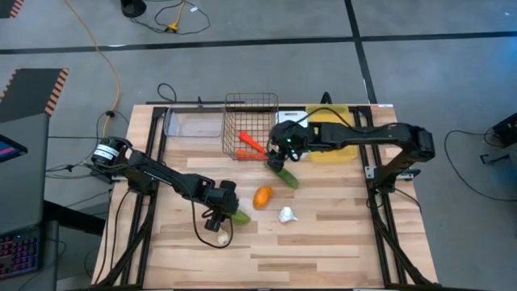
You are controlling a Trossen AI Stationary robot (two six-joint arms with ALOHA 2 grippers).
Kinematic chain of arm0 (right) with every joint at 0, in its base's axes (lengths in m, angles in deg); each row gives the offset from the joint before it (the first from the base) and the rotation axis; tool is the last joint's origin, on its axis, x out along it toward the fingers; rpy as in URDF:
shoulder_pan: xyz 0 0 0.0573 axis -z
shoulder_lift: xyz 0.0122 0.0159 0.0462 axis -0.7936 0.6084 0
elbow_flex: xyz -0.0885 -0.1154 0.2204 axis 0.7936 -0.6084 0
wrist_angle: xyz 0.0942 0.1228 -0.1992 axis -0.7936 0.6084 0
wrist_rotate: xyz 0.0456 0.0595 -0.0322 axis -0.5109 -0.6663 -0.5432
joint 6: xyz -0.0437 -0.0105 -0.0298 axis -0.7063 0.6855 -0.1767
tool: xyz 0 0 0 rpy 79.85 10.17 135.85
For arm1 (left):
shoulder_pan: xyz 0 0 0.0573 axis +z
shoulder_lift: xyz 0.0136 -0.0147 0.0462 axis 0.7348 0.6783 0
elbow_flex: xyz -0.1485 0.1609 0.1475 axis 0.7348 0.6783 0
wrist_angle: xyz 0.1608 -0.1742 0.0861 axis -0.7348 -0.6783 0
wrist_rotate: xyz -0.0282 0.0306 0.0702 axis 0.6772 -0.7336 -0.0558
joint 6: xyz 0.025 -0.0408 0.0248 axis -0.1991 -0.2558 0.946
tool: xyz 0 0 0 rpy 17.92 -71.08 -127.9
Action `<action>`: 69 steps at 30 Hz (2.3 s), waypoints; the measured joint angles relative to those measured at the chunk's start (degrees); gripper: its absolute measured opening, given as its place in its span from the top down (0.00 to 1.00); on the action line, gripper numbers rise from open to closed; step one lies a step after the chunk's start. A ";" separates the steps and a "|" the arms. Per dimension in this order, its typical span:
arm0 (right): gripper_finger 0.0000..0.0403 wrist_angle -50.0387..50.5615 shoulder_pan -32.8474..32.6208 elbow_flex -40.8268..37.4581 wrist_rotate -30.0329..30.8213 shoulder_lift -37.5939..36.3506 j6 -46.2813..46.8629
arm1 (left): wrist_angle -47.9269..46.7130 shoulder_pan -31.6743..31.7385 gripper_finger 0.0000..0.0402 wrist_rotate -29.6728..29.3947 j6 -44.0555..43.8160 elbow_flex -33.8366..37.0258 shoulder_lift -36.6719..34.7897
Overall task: Sort produce into baskets
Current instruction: Put the bottom cucumber into the transparent bin, then put the cucumber into the transparent bin
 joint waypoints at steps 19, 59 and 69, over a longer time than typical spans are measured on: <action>0.34 18.44 -7.77 0.02 4.99 -5.77 0.94 | -37.18 4.26 0.58 -15.95 10.79 -20.53 -0.53; 0.34 18.31 -19.63 0.09 6.19 -4.37 11.21 | -37.01 55.76 0.51 -19.42 19.61 -16.59 -15.01; 0.34 16.14 -22.05 -0.20 6.53 -0.37 11.65 | -37.36 55.74 0.33 -26.89 19.26 -16.59 -6.38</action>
